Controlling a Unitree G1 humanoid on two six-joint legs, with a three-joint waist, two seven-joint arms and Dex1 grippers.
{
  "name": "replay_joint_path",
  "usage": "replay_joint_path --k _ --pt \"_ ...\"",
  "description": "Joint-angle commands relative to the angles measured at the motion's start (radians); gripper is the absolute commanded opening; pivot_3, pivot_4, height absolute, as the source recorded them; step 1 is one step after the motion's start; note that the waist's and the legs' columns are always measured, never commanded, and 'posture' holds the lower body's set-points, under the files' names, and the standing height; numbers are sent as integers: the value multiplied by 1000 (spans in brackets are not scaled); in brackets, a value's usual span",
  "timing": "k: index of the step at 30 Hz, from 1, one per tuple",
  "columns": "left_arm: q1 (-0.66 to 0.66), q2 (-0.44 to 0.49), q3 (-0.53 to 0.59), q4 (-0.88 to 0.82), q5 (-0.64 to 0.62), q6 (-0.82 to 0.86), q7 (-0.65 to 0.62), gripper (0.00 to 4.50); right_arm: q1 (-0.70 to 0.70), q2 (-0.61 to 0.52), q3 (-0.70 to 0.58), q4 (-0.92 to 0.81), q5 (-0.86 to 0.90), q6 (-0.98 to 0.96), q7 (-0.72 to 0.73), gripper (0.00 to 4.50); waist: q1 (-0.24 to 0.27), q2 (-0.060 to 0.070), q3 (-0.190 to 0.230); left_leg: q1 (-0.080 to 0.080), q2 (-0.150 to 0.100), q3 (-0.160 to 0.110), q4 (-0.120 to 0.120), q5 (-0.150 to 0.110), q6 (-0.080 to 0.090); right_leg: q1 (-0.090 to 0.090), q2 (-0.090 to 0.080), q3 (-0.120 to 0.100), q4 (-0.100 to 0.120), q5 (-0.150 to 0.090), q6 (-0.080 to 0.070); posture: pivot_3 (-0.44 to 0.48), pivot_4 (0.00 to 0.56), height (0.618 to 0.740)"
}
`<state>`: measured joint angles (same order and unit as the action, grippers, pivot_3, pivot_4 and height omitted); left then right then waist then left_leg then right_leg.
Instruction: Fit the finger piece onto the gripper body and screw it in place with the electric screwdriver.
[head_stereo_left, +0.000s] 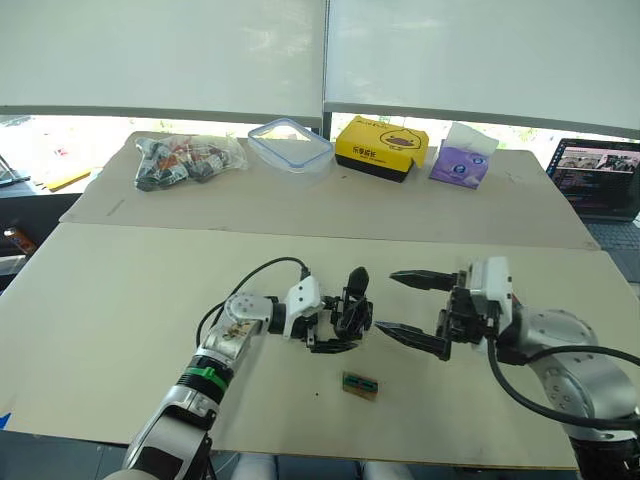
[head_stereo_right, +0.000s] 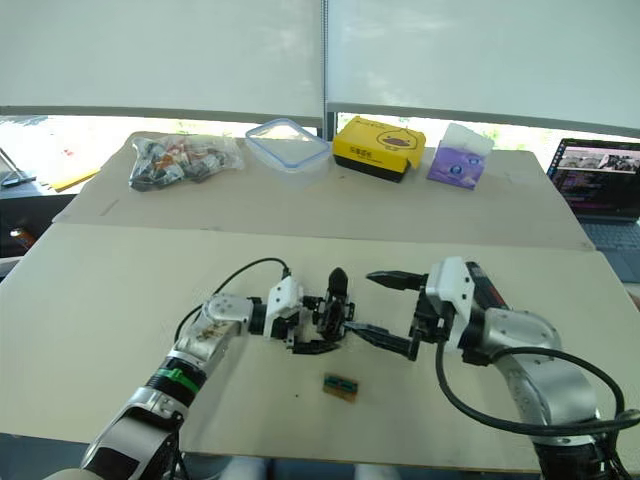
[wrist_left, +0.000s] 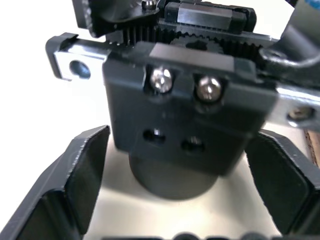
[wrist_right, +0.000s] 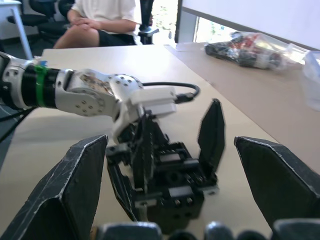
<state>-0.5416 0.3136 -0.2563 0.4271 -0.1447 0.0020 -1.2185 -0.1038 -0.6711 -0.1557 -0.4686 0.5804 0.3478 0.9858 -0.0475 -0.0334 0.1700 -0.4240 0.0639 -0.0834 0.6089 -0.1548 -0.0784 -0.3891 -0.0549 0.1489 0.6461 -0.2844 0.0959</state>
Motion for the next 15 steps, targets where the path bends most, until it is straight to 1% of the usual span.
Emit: replay_joint_path --k 1,4,7,9,12,13,15 --pt "39 64 37 -67 -28 21 -19 4462 47 -29 -96 -53 40 -13 -10 4500 0 0 0 0 0 0 0 0 0 0 0 0 0 0 0 0 150 740" --pt "97 147 74 -133 -61 41 -51 4462 147 -48 -179 -67 30 -33 -10 4500 2 0 0 0 0 0 -1 0 0 0 0 0 0 0 -1 0 150 740" --pt "166 234 138 -202 -136 56 -112 4462 246 -36 -287 -71 34 -34 -46 4500 1 0 0 0 0 0 -1 0 0 0 0 0 0 -1 -1 0 150 740" --pt "200 265 180 -238 -188 42 -141 4462 305 -33 -337 -64 19 -50 -53 4500 2 1 0 1 0 0 -1 0 0 0 0 0 0 -1 -2 0 150 740" --pt "262 304 296 -325 -299 32 -155 4462 424 15 -460 -35 0 -79 -96 4500 9 0 0 0 1 0 -1 0 0 0 0 0 0 -4 -7 0 150 740" --pt "281 317 326 -355 -322 46 -147 4462 462 34 -493 -20 -13 -98 -106 4500 11 1 0 0 1 0 -1 0 0 0 -1 -1 0 -5 -9 0 150 740" --pt "315 344 372 -409 -353 71 -128 4462 520 78 -562 5 15 -80 -149 4500 11 1 1 0 1 0 -1 0 0 0 -1 -1 0 -5 -9 0 150 740"
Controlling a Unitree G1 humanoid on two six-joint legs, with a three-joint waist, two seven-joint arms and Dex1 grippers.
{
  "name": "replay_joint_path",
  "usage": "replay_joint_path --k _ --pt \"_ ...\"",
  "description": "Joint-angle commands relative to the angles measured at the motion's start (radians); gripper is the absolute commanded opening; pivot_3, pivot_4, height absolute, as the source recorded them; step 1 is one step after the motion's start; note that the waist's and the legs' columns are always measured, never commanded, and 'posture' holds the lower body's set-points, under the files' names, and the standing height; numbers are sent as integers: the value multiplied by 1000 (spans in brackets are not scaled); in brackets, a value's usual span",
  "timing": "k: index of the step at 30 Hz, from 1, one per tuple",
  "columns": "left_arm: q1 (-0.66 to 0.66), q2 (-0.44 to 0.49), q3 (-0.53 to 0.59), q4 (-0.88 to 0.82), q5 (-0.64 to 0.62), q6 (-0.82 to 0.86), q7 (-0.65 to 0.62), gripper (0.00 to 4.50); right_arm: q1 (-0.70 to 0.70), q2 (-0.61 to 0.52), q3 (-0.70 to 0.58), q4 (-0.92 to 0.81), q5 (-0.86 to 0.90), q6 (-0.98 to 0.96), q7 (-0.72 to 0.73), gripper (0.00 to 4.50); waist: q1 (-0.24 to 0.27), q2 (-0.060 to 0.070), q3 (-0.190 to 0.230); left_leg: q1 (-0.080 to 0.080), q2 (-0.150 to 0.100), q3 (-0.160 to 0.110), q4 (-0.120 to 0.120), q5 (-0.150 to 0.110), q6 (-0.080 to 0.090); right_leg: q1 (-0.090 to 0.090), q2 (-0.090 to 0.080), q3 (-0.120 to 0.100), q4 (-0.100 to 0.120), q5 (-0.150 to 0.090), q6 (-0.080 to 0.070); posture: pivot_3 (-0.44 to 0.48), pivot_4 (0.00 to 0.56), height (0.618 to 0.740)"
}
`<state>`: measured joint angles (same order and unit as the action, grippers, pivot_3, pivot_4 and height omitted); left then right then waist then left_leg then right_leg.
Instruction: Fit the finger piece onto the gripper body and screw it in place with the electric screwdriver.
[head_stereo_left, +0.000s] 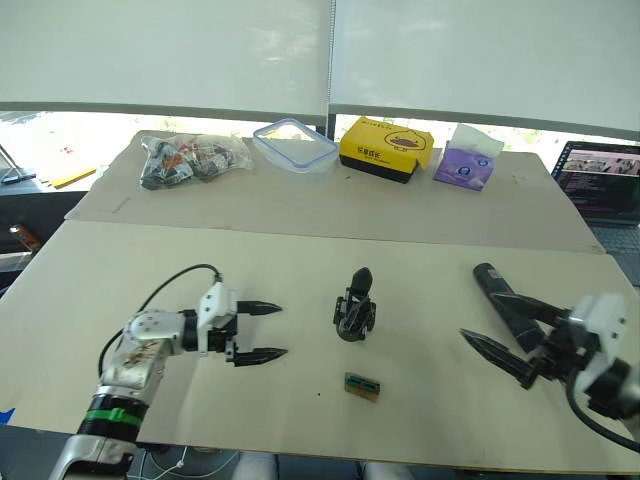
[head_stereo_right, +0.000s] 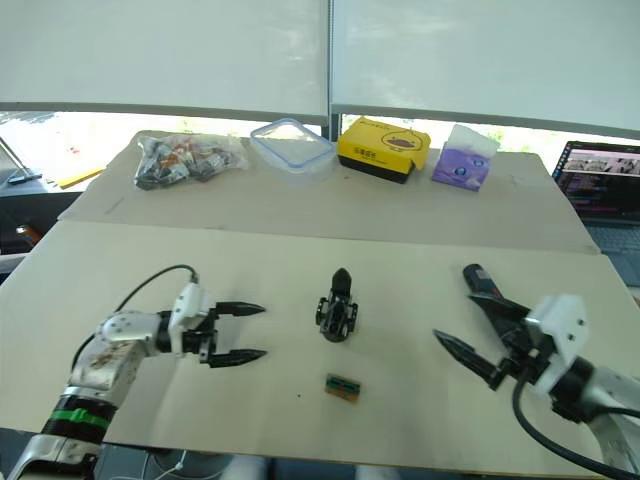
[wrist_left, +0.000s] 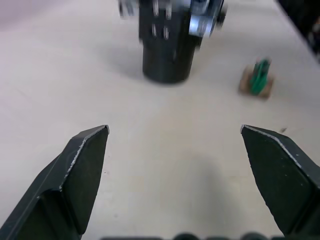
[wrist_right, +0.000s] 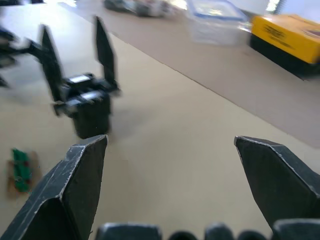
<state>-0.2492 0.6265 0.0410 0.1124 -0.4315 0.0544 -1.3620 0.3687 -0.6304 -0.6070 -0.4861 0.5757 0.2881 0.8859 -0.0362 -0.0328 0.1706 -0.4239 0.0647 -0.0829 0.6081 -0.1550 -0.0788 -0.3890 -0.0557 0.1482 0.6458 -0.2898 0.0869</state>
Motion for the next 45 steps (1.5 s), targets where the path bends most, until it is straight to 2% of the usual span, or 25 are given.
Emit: replay_joint_path --k 1,5,8,14,18,23,30,33,38,41,45 --pt "36 42 96 -116 -82 32 25 4462 60 60 -144 34 38 -7 -83 4500 -1 0 0 0 0 0 0 0 0 0 0 0 0 0 -1 0 150 740" --pt "66 65 146 -175 -131 68 48 4462 101 77 -197 54 65 39 -138 4500 -11 2 1 1 0 2 0 0 0 0 -1 1 0 -1 -2 0 150 740" --pt "73 75 153 -206 -148 73 40 4462 77 24 -191 60 60 83 -163 4500 -18 3 1 3 1 2 0 0 0 0 -1 1 0 0 -3 0 150 740" --pt "38 76 124 -265 -172 97 24 4462 -88 -262 -52 199 29 346 -156 4500 -34 2 1 3 0 5 1 0 0 0 -2 4 0 0 -3 0 150 740" --pt "16 77 101 -294 -196 133 13 4462 -260 -426 132 376 -11 490 -108 4500 -30 2 2 2 0 5 0 0 0 0 -2 4 -1 0 -3 0 150 740" --pt "6 80 80 -329 -206 161 10 4462 -466 -460 337 569 -121 451 -57 4500 -29 3 2 0 0 5 -1 0 0 -1 -1 3 -3 1 3 0 150 740" --pt "5 95 75 -346 -211 183 12 4462 -614 -436 492 665 -186 489 19 4500 -32 4 3 0 0 5 -1 0 1 -1 -1 3 -3 3 7 0 150 740" --pt "-8 103 73 -344 -210 184 5 4500 -635 -433 517 675 -202 487 33 3716 -32 4 3 0 0 5 0 0 1 -1 -1 3 -3 3 7 0 150 740" --pt "-6 130 63 -363 -232 220 -22 4500 -581 -442 472 618 -196 486 47 2031 -32 4 4 0 0 5 1 0 1 0 -1 3 -3 3 7 0 150 740" --pt "1 136 62 -374 -236 230 -26 4500 -501 -456 387 516 -160 471 77 1968 -25 5 4 0 0 5 -1 0 1 -1 -1 3 -2 3 8 0 150 740" --pt "14 148 59 -380 -229 226 -40 4500 -341 -464 243 235 -84 594 84 1968 -23 9 6 -2 0 5 -2 -1 1 -2 -1 3 -2 2 8 0 150 740"
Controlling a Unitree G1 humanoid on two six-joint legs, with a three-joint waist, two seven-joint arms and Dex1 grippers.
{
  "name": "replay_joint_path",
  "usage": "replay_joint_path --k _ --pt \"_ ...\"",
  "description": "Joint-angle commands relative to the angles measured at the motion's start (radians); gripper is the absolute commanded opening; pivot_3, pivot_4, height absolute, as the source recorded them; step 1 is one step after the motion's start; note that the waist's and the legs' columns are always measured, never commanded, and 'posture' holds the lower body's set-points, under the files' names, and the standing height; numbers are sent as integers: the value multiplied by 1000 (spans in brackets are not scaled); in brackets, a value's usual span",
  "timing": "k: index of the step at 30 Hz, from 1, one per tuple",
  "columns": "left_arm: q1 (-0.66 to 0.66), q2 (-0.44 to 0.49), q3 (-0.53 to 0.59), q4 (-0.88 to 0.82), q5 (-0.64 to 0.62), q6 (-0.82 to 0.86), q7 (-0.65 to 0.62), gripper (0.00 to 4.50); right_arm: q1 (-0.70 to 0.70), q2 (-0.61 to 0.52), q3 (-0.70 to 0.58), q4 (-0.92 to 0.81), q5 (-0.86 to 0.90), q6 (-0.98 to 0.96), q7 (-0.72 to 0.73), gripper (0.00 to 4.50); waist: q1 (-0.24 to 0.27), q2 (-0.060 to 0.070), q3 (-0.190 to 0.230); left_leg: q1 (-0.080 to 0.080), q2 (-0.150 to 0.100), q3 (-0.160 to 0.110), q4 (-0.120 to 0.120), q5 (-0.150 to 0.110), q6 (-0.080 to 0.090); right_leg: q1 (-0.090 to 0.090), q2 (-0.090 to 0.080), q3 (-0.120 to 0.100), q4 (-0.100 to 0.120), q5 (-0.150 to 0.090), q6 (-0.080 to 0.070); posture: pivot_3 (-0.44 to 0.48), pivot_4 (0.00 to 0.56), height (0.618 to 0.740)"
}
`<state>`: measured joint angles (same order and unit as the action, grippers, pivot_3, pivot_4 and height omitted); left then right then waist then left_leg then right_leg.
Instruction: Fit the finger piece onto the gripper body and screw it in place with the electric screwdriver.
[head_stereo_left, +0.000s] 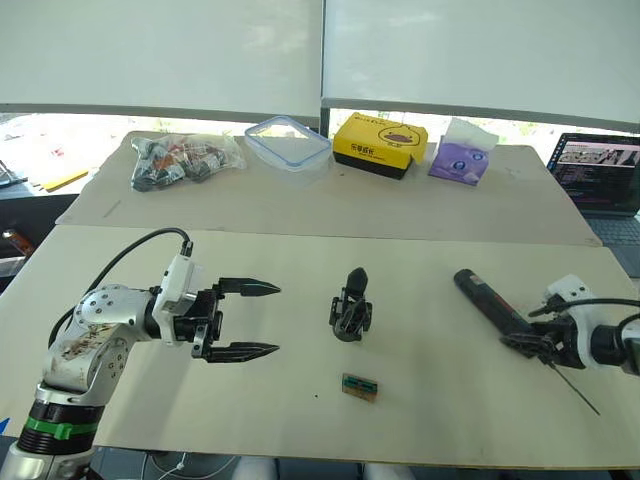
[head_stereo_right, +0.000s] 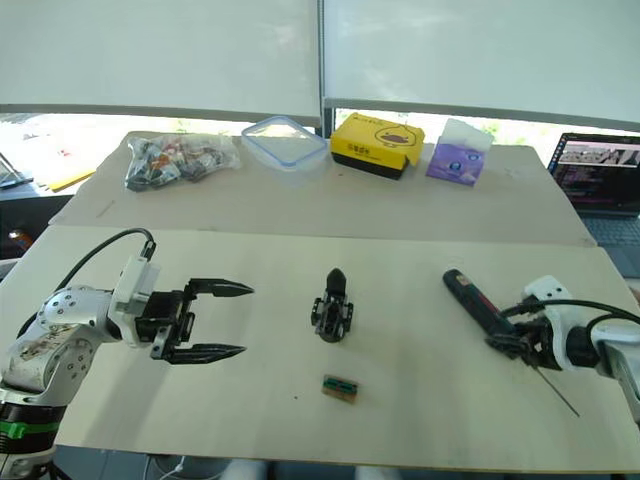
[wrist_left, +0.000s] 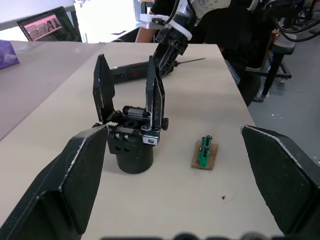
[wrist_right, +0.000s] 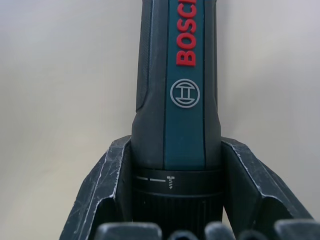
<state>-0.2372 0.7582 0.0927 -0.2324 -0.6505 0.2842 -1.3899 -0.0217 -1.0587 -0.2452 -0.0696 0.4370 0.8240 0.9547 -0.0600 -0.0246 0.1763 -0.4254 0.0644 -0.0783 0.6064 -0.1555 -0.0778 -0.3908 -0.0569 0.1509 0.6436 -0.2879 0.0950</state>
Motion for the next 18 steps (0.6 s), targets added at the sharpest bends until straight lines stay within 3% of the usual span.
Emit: replay_joint_path --k 1,7,14,18 --pt "4 19 5 -36 -9 -5 -15 4500 85 -35 -135 -231 52 62 11 1968 0 2 1 0 0 0 0 0 0 0 0 0 0 0 0 0 150 740" --pt "13 6 -10 -38 4 -13 -5 4500 220 48 -99 -420 1 39 -89 1968 -2 0 3 1 0 0 4 0 0 0 0 0 1 -3 -7 0 150 740" --pt "8 -4 -9 -38 12 -40 7 4500 157 86 -27 -377 -15 58 -136 1968 -7 -2 4 1 0 0 5 0 0 1 0 0 1 -2 -8 0 150 740" --pt "15 1 -8 -49 1 -23 7 4500 137 55 9 -348 -22 50 -101 1968 -6 -3 4 1 0 0 4 0 0 1 0 0 1 -2 -8 0 150 740"
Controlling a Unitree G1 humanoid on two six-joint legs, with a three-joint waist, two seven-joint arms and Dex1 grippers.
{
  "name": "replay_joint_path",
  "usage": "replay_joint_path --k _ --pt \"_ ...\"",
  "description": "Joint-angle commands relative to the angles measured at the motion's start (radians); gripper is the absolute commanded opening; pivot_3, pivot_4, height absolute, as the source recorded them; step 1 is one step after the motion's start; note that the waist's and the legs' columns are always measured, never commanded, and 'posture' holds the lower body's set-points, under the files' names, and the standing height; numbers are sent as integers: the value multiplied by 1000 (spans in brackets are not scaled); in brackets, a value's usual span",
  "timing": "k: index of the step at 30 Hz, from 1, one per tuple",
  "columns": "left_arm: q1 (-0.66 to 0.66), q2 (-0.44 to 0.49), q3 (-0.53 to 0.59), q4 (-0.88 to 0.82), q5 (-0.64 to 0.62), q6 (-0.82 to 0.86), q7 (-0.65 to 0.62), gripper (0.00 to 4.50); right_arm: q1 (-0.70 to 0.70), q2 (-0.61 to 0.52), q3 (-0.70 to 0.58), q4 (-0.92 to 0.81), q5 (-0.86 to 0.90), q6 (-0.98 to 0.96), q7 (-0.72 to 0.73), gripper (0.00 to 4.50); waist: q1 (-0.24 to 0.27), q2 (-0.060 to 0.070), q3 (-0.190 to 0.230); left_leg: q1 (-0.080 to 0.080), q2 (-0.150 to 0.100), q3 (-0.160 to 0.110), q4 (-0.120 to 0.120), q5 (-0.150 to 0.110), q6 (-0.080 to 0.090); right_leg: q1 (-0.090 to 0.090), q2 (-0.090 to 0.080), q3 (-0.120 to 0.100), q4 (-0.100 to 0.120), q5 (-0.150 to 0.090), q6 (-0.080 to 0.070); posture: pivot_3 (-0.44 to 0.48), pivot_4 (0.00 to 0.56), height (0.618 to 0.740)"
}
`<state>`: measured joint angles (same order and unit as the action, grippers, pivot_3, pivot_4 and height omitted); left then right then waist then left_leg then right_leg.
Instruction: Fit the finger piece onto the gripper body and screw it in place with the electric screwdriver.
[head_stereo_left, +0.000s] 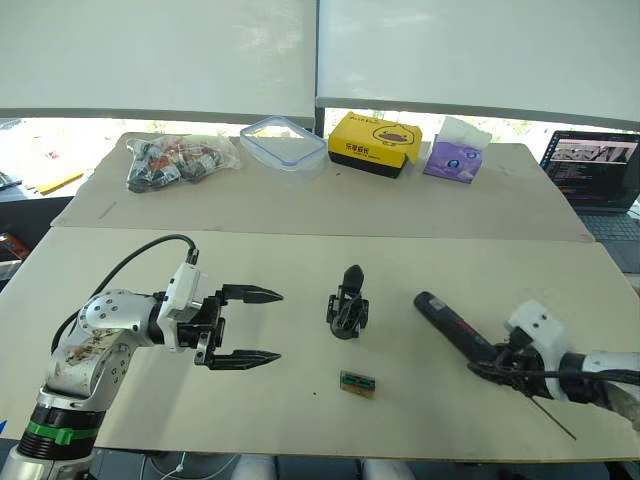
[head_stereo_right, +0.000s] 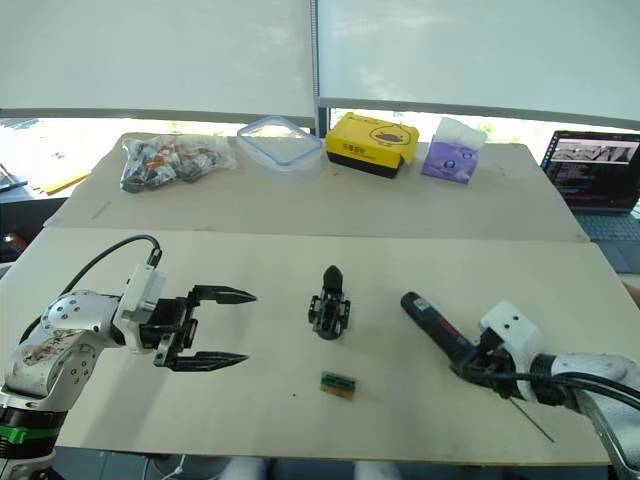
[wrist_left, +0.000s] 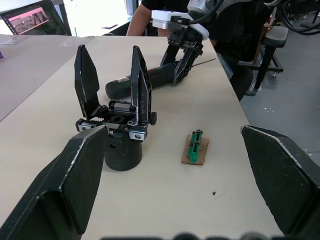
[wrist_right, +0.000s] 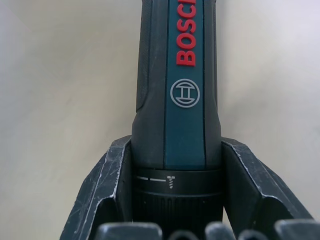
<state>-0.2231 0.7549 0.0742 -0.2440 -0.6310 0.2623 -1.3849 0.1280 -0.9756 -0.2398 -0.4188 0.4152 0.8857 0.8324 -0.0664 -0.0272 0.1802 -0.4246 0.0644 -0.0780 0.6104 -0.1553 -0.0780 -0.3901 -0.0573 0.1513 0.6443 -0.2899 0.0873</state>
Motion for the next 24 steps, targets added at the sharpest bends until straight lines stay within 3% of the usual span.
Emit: replay_joint_path --k 1,2,7,11,15,20,24 --pt "6 7 11 -41 -20 1 0 4500 -24 -36 8 9 -3 -19 28 2468 0 -1 1 0 0 0 0 0 0 0 0 0 0 0 0 0 150 740" --pt "9 8 12 -42 -20 1 -2 4500 -39 -43 11 16 -3 -17 32 2975 0 -1 1 0 0 0 0 0 0 0 0 0 0 0 0 0 150 740" --pt "9 2 12 -30 -10 -12 -2 4500 -88 -127 16 1 35 27 107 4477 0 -2 1 0 0 0 0 0 0 0 0 0 0 0 0 0 150 740" --pt "3 -2 5 -20 -8 -14 -7 4500 -137 -201 25 -23 90 102 160 4477 0 -2 2 0 0 0 0 0 0 0 0 0 0 0 0 0 150 740" --pt "-1 1 -19 -30 -15 -3 -28 4500 -187 -391 156 -47 44 218 173 4477 0 0 3 0 0 0 0 0 0 0 0 0 0 0 0 0 150 740" --pt "0 -2 -30 -35 -12 -4 -30 4500 -298 -441 288 -44 26 286 164 4477 0 0 3 0 0 0 -1 0 0 -1 0 0 0 0 0 0 150 740" --pt "6 -1 -37 -41 -10 -5 -31 4500 -386 -405 376 -31 16 327 152 4477 -1 0 3 -1 0 0 -1 0 0 -3 0 0 0 0 0 0 150 740"
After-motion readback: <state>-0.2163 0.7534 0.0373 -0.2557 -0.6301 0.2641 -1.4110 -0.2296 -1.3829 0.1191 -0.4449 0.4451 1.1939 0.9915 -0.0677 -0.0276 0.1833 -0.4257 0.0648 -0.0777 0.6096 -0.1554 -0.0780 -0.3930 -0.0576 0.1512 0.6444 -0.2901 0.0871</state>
